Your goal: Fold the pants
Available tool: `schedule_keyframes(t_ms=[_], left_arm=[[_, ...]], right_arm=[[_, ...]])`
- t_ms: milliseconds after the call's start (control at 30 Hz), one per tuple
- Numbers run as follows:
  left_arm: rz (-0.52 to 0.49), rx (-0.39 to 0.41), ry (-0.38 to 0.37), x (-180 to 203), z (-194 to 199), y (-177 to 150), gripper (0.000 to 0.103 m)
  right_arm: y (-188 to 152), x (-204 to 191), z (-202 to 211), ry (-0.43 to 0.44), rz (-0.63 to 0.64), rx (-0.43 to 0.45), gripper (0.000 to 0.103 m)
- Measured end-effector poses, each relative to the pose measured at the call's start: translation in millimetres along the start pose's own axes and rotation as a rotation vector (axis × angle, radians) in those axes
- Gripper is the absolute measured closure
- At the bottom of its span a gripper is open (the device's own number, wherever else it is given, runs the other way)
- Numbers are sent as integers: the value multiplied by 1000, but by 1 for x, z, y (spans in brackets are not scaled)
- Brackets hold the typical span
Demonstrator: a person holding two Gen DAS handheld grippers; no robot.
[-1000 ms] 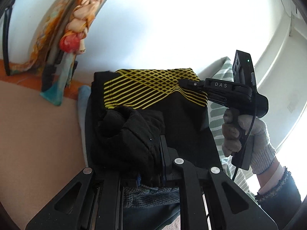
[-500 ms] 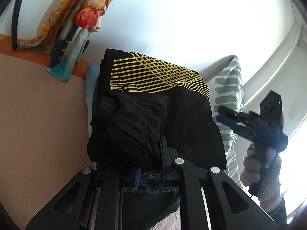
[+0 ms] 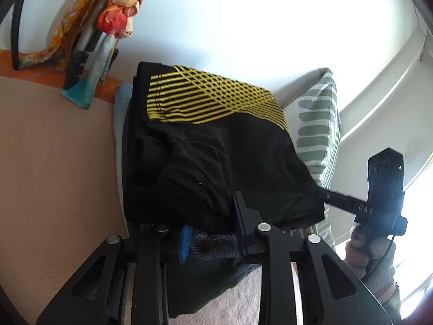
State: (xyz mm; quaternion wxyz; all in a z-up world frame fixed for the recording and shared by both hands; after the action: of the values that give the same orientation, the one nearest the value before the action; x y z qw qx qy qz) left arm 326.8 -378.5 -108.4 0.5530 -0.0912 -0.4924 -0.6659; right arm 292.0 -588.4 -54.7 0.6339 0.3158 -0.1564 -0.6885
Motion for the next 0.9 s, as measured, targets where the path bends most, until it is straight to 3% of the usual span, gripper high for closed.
schedule_keyframes(t_ms=[67,267,367,400,567,633,900], left_arm=[[-26,-24,4,3,3,-7,65],[-19,-70,76,-5,18,-17,57],[-27,-68,123,-15,35,-20,57],[-27,-66,129,-17,40,-20,57],[-95,-40,173,-21,77,-21,57],[-148,-22,194,-16,93,-22,57],[-282,23,192,11,141,-31,53]], right_arm=[[3,13,7,-38,-21,10,100],[-10,27,0,-101,-44,-21,94],[-14,31,3,-138,-76,-4,84],[-16,31,6,-153,-85,4,73],[-28,19,29,-168,-91,45,67],[-34,6,39,-192,-67,63,53],[-56,-48,73,-234,-9,136,32]])
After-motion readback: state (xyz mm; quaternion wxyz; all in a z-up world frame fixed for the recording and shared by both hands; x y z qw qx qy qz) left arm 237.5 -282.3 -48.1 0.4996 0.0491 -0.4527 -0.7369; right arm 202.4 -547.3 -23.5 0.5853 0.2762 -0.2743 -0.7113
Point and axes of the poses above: each gripper's, at about its wrist camera, not at the fingertips, and z roughly against the way its jaws point, x to its right, y to its top, the point moved 6 cm from there along -z, roughly the way its jaws point, and after that the axes turned 1 degree about x, right-handed, at the moved point
